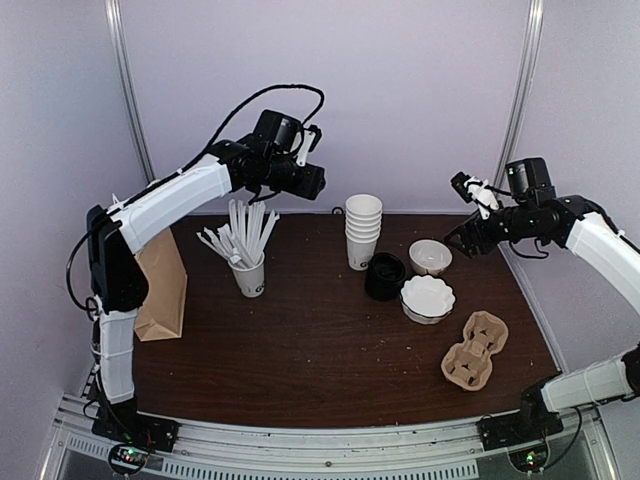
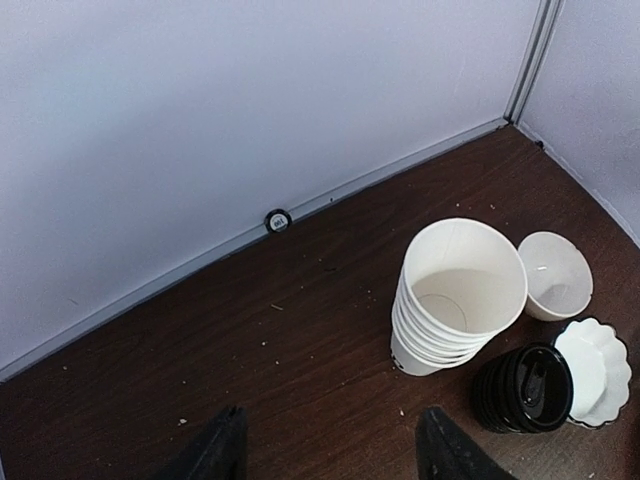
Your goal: Pack the takeout coffee
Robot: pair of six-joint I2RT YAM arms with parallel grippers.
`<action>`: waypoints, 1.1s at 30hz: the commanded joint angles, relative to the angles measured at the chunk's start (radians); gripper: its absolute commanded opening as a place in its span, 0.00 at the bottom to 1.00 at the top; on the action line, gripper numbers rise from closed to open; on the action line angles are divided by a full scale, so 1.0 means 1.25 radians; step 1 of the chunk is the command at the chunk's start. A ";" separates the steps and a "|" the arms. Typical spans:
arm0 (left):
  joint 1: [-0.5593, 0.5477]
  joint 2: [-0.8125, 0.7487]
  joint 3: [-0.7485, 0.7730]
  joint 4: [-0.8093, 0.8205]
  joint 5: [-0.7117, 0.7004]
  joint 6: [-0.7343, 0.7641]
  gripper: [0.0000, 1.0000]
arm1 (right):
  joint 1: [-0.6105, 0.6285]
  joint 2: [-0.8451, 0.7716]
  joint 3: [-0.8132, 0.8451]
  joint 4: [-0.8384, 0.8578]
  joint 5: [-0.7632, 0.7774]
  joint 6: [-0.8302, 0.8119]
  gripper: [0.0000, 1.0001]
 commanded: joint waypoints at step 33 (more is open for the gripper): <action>0.002 0.323 0.313 0.103 0.066 -0.226 0.53 | 0.009 -0.110 -0.171 0.077 -0.013 0.015 0.81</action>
